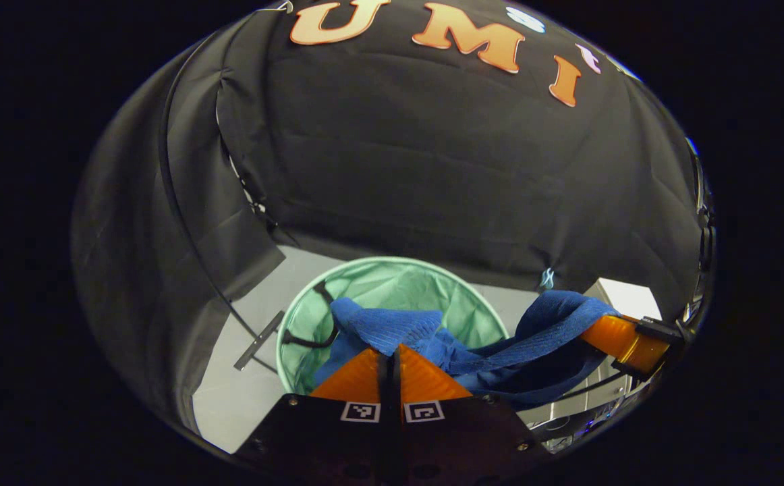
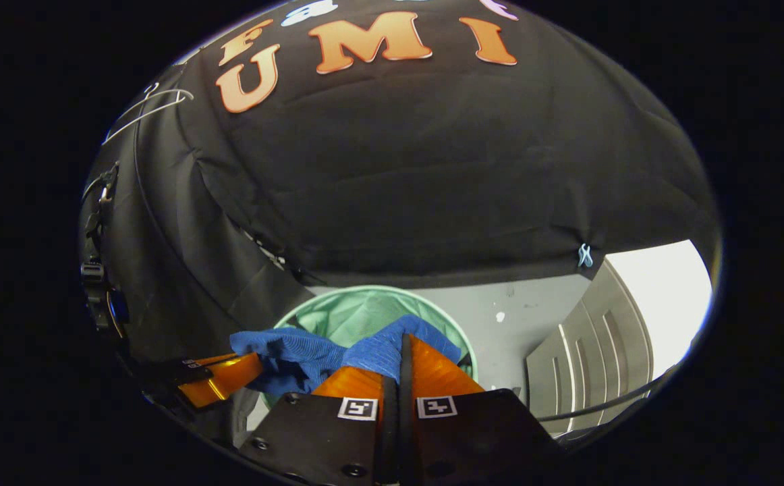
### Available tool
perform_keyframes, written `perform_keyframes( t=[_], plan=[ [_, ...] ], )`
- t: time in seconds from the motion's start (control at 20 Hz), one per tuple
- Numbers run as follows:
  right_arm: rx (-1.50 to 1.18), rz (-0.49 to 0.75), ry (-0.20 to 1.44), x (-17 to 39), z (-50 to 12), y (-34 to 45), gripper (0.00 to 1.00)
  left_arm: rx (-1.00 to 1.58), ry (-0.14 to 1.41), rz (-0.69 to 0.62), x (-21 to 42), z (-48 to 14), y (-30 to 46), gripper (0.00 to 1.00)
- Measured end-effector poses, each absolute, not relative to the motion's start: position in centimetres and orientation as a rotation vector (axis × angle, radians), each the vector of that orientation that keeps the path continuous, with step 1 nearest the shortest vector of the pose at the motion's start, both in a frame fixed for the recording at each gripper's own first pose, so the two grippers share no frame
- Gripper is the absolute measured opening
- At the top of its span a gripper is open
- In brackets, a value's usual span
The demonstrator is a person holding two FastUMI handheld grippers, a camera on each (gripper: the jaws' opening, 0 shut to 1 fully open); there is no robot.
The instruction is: Grasp the clothes on the hanger with both hands and then place them into the laundry hamper below.
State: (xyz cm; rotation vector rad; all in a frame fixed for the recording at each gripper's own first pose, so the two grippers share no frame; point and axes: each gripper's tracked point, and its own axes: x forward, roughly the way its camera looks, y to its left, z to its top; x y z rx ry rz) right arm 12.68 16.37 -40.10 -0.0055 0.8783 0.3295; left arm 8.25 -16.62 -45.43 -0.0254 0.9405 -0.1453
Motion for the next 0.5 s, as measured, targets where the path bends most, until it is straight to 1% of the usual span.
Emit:
perform_keyframes(
  t=[0.15, 0.5],
  plan=[
    [-0.037, 0.330, 0.929, 10.7, -42.5, 16.1, 0.08, -0.041, 0.994, -0.127, 5.5, -47.7, -15.3, 0.00],
    [-0.090, 0.338, 1.026, 8.1, -46.7, 15.8, 0.08, -0.037, 1.094, -0.110, 3.0, -49.9, -13.9, 0.00]
  ],
)
